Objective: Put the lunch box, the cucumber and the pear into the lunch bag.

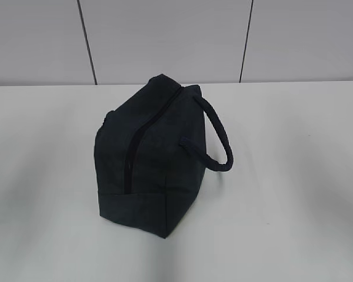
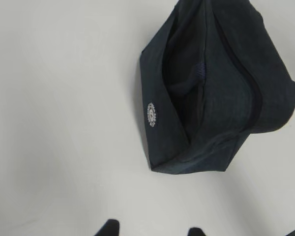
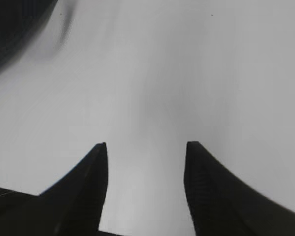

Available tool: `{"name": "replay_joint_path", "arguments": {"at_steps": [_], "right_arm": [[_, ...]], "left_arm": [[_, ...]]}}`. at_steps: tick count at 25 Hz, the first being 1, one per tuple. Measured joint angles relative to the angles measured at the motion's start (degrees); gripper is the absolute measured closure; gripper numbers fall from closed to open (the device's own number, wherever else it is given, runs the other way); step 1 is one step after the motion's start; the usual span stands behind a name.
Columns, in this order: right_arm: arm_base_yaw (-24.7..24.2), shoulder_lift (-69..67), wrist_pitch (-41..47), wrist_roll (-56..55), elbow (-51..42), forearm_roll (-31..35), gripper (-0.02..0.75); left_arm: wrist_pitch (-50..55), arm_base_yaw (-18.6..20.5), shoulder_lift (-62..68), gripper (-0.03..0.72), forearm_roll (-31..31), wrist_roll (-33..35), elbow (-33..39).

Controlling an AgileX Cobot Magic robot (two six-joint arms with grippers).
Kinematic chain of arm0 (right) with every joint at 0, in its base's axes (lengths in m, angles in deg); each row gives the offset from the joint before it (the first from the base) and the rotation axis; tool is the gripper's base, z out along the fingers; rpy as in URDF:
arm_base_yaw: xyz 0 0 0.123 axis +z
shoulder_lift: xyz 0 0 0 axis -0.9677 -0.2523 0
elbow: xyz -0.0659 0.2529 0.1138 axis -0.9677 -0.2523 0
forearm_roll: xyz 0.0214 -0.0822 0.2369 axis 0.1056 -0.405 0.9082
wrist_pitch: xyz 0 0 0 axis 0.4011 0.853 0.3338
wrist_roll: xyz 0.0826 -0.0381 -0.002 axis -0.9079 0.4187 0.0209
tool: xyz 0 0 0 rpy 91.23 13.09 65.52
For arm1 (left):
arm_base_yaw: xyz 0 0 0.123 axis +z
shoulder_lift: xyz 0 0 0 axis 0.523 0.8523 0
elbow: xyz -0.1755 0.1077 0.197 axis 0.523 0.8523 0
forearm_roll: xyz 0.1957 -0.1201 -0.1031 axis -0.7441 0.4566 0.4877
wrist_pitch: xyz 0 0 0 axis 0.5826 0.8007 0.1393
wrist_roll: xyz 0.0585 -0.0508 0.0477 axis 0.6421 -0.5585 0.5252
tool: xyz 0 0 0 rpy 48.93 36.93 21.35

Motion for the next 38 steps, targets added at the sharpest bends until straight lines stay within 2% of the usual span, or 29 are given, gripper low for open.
{"name": "replay_joint_path", "arguments": {"at_steps": [3,10,14,21,26,38], "right_arm": [[0.0,5.01,1.56,-0.12,-2.96,0.0,0.347],[0.0,20.55,11.16,-0.12,-8.81,0.11,0.347],[0.0,27.65,14.29,-0.12,-10.44,0.11,0.347],[0.0,36.16,14.57,0.49,-13.42,0.11,0.348],[0.0,40.63,11.65,1.51,-18.86,0.32,0.348],[0.0,50.89,10.65,3.63,-19.12,1.37,0.348]], "left_arm": [[2.13,0.0,-7.54,0.43,-2.75,-1.45,1.86],[11.87,0.0,-21.46,0.437,-6.65,-1.9,3.44],[12.0,0.0,-28.62,0.454,-7.68,-1.9,7.44],[9.29,0.0,-36.95,0.46,-8.89,-1.9,16.76],[9.25,0.0,-40.02,0.46,-9.82,-1.9,17.09],[9.64,0.0,-50.65,0.46,-9.87,-1.9,17.09]]}}
